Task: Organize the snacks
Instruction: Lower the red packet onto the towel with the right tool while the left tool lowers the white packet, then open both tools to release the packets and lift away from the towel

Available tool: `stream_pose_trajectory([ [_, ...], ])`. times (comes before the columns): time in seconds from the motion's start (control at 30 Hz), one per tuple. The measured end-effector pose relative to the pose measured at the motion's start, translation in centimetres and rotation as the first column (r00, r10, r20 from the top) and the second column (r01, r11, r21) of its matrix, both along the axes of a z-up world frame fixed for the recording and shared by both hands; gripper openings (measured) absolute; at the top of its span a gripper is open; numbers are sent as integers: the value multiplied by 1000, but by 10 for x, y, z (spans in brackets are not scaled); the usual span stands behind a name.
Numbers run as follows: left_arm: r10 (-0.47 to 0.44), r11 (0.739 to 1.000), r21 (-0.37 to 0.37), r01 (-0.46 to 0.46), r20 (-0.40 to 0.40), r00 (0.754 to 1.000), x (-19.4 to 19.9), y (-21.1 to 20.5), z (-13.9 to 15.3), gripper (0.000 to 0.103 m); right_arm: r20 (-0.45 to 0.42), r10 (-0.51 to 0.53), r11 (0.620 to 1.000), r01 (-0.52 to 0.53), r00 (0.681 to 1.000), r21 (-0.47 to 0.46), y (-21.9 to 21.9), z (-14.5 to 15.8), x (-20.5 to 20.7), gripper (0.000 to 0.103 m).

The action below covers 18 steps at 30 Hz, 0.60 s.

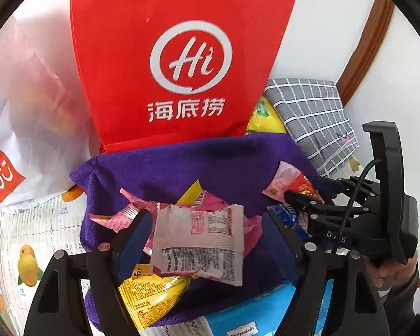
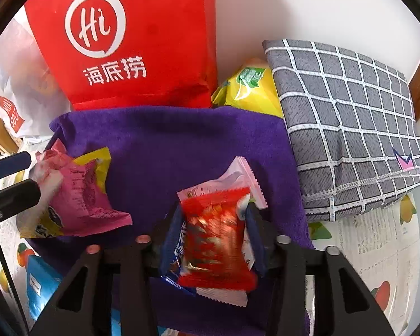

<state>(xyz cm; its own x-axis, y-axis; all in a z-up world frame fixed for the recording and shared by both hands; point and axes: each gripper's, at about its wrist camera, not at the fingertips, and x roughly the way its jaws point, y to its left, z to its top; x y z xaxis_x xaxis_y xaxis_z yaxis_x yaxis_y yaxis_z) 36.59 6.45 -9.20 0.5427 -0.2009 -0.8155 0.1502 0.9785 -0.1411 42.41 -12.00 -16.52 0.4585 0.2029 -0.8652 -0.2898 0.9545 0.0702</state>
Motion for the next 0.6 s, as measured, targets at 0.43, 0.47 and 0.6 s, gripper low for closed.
stream_pose_trajectory([
  [0.43, 35, 999, -6, -35, 26, 999, -33, 15, 26, 80, 134, -17, 999, 12, 991, 40, -2, 60, -34, 67],
  [0.47, 43, 999, -1, -43, 38, 998, -39, 16, 31, 80, 146, -23, 999, 17, 989, 44, -3, 65, -38, 67],
  [0.6, 71, 997, -13, -70, 57, 996, -62, 18, 46, 80, 195, -58, 993, 38, 979, 108, -13, 87, -65, 67],
])
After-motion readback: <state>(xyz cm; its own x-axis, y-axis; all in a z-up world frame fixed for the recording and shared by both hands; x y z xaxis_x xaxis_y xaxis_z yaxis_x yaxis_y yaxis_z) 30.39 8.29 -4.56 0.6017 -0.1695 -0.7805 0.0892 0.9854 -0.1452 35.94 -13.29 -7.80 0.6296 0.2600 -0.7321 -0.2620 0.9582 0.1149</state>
